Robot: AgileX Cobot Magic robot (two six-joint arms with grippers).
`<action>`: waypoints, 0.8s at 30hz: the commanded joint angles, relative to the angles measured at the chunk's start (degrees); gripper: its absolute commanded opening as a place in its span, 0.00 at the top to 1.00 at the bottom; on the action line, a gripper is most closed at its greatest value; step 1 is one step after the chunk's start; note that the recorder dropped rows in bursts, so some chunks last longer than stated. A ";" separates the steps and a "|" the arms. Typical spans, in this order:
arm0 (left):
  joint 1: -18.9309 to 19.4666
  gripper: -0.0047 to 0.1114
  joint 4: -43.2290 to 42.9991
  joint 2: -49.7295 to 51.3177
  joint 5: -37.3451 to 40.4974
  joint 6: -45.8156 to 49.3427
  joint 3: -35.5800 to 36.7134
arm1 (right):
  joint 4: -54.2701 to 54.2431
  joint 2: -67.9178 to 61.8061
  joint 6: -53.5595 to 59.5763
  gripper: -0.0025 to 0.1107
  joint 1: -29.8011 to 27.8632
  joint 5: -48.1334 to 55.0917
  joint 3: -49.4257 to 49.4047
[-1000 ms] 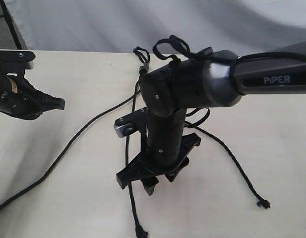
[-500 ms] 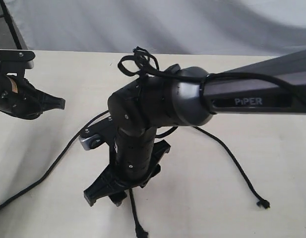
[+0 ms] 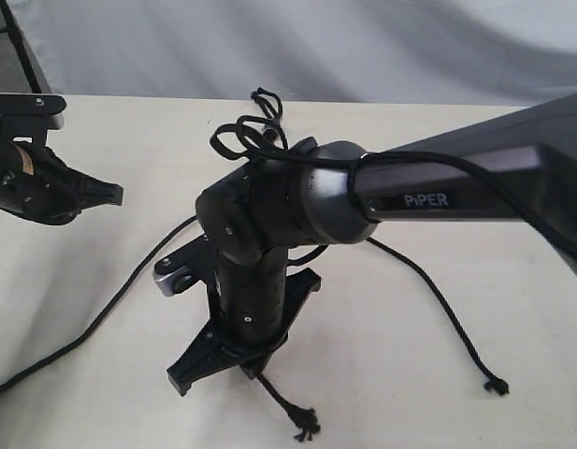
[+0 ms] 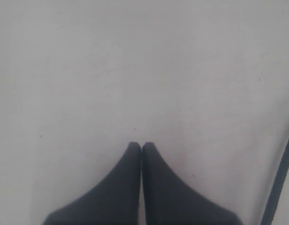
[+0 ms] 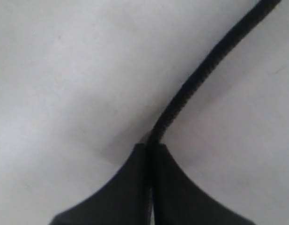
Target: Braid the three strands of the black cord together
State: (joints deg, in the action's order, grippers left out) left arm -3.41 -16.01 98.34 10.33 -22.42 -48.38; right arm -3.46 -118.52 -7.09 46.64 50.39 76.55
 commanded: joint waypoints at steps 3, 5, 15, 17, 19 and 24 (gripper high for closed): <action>0.12 0.95 -0.09 -0.08 -0.20 -0.33 0.20 | 21.19 4.33 1.07 0.98 0.10 11.83 5.49; 0.12 0.95 -0.09 -0.08 0.25 -0.33 0.20 | 33.15 4.35 1.07 0.98 -0.16 16.26 5.97; 0.12 0.95 -0.09 0.39 0.25 -0.33 0.24 | 40.86 0.39 -4.64 0.98 -15.76 16.90 5.86; 0.12 0.95 -0.09 0.39 0.03 -0.33 0.24 | 38.92 -1.13 -4.77 0.98 -18.87 16.18 5.78; 0.12 0.95 -0.09 0.39 -0.11 -0.33 0.24 | 36.16 -2.57 -4.89 0.98 -21.62 14.34 5.27; 0.12 0.95 -0.09 0.39 -0.11 -0.33 0.24 | 30.90 -5.52 -4.30 0.98 -24.21 12.89 5.07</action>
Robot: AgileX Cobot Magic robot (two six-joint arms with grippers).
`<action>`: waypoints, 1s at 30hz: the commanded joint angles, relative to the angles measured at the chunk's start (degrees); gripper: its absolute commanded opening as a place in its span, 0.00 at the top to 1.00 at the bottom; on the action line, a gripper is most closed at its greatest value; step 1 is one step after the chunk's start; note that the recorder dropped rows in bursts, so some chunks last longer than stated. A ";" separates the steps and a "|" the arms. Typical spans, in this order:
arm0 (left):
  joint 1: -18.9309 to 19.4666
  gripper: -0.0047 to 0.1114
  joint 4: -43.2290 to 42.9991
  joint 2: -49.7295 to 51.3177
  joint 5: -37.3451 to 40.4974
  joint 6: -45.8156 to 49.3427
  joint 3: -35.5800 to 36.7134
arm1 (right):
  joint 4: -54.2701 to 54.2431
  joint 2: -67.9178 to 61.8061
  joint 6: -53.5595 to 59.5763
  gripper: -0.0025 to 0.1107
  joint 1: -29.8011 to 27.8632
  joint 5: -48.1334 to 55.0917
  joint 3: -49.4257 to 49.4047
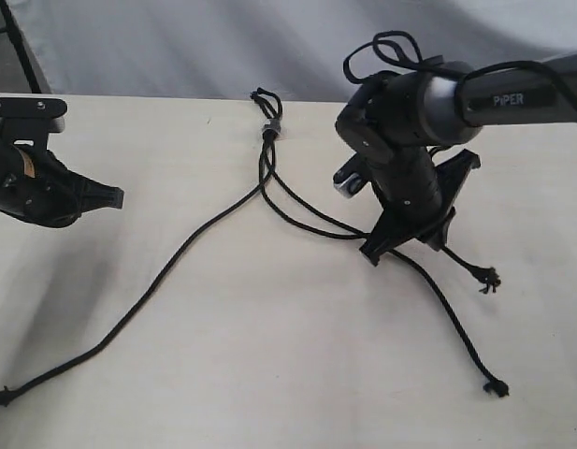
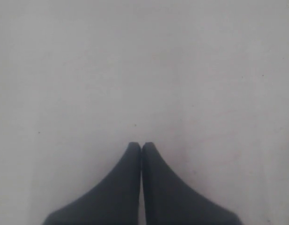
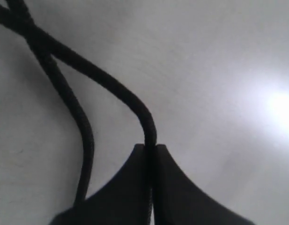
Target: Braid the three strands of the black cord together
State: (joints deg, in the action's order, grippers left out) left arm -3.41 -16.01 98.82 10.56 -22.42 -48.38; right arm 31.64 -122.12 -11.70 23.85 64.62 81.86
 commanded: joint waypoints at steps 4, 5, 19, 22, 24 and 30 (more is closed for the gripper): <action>0.12 0.95 -0.09 -0.09 -0.34 -0.33 0.24 | -7.47 -2.12 3.74 0.98 0.05 -1.26 -3.05; 0.12 0.95 -0.09 -0.09 -0.34 -0.33 0.24 | -8.46 -2.12 4.49 0.98 0.44 -1.26 -3.57; 0.12 0.95 -0.09 -0.09 -0.21 -0.33 0.24 | -38.11 10.38 30.55 0.98 13.90 2.20 -1.61; 0.12 0.95 -0.09 -0.09 -0.21 -0.33 0.24 | -33.33 15.30 30.42 0.98 10.64 0.59 -1.51; 0.12 0.95 -0.09 -0.09 -0.21 -0.33 0.24 | -29.18 17.61 27.90 0.98 7.09 0.38 -1.51; 0.12 0.95 -0.09 -0.09 -0.21 -0.33 0.24 | -25.52 18.43 22.50 0.98 -7.68 -4.34 -3.57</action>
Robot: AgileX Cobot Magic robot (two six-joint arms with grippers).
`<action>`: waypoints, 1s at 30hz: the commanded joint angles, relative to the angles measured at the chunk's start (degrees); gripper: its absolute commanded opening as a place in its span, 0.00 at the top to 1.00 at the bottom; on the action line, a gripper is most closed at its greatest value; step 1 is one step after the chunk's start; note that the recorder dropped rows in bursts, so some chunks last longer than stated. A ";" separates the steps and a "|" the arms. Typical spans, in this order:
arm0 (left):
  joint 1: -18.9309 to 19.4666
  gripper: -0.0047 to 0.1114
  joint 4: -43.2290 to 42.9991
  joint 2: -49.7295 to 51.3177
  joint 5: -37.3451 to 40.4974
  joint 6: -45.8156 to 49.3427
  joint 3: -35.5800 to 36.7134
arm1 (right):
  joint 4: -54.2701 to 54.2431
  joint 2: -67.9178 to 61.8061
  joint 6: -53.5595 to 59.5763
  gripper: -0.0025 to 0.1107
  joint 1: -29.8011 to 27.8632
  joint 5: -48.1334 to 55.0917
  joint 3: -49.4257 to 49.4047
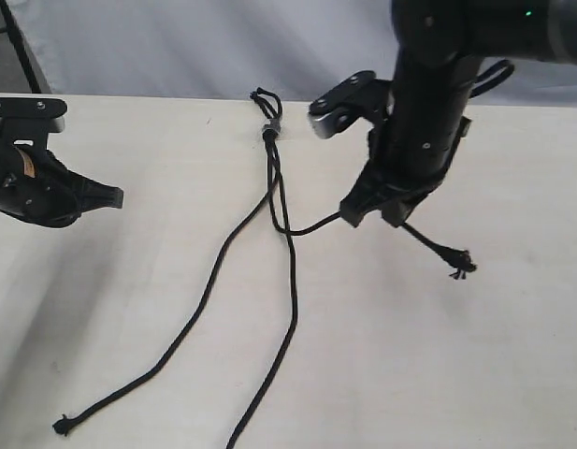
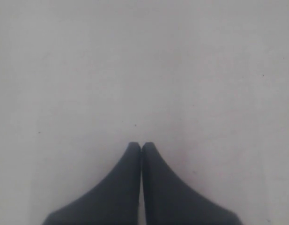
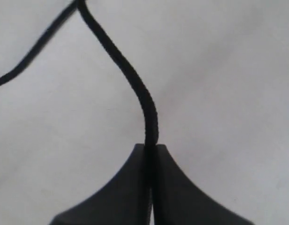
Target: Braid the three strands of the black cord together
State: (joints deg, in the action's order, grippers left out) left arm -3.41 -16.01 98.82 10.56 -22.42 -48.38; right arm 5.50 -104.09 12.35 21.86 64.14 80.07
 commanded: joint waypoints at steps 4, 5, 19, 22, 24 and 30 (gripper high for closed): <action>0.12 0.95 -0.09 -0.09 -0.21 -0.33 0.24 | 0.13 0.40 -5.40 0.98 -12.98 -14.29 -7.80; 0.12 0.95 -0.09 -0.09 -0.21 -0.33 0.24 | -0.14 0.40 -6.55 0.98 -14.61 -17.49 -9.76; -3.24 0.95 1.70 -0.30 3.75 -0.60 -0.57 | -0.01 -0.47 -11.60 0.98 -15.76 -28.86 -16.38; -8.15 0.95 3.23 -0.30 9.12 0.07 -2.81 | 0.12 -1.74 -12.35 0.98 -15.76 -28.86 -16.38; -12.61 0.95 6.05 -0.30 10.66 1.60 -4.16 | 0.12 -2.93 -12.35 0.98 -15.76 -28.86 -16.38; -26.74 0.95 10.69 -0.20 10.87 7.50 -6.55 | 0.12 -5.77 -12.35 0.98 -15.76 -29.30 -16.38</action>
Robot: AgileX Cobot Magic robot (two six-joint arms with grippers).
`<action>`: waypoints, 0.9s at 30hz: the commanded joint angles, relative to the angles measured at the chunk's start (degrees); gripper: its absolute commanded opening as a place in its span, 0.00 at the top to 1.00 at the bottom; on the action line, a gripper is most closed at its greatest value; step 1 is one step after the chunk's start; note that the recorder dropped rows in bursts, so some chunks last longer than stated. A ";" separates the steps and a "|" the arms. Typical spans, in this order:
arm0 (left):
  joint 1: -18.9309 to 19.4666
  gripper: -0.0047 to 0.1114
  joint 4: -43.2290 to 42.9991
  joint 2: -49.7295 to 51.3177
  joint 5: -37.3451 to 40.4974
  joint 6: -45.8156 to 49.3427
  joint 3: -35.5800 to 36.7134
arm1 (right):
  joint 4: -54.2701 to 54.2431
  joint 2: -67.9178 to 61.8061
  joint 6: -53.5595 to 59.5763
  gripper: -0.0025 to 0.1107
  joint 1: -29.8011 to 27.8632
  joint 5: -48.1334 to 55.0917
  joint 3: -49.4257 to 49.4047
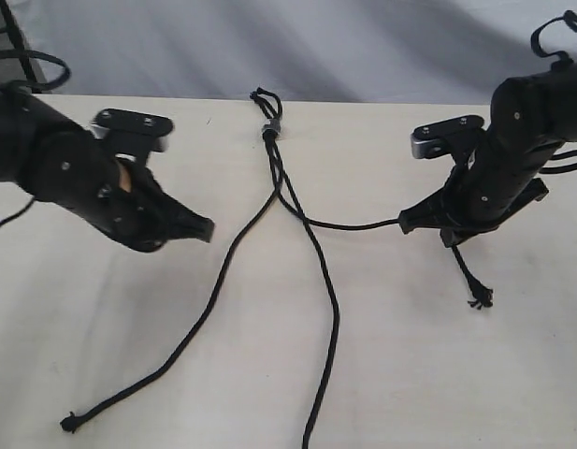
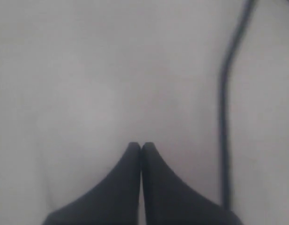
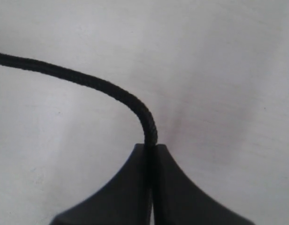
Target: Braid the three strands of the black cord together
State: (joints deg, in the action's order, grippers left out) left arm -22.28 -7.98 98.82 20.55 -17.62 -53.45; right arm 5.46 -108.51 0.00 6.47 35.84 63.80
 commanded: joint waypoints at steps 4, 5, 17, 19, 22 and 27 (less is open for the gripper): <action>-15.45 0.85 2.66 0.06 1.74 2.93 -2.73 | 0.16 -1.72 0.00 0.98 -0.37 -1.24 -0.12; -16.85 0.79 2.66 0.38 1.74 2.83 -3.01 | 0.16 -1.72 0.00 0.98 -0.37 -1.24 -0.12; -25.11 0.52 2.66 10.87 2.20 2.20 -10.24 | 0.16 -1.72 -0.86 0.98 -0.37 -0.79 -0.12; -25.98 0.52 2.66 12.23 2.30 2.20 -11.53 | 0.16 -1.72 -0.86 0.98 -0.37 -0.79 -0.12; -27.16 0.52 2.56 14.13 2.55 2.20 -12.95 | 0.16 -1.72 -0.86 0.98 -0.37 -0.79 -0.12; -28.27 0.52 2.31 17.24 4.19 2.20 -15.45 | 0.16 -1.72 -0.86 0.98 -0.37 -0.79 -0.12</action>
State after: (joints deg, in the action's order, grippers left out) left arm -49.95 -5.97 114.71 23.10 -15.08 -67.74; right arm 5.46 -110.32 -0.43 6.47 35.13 63.80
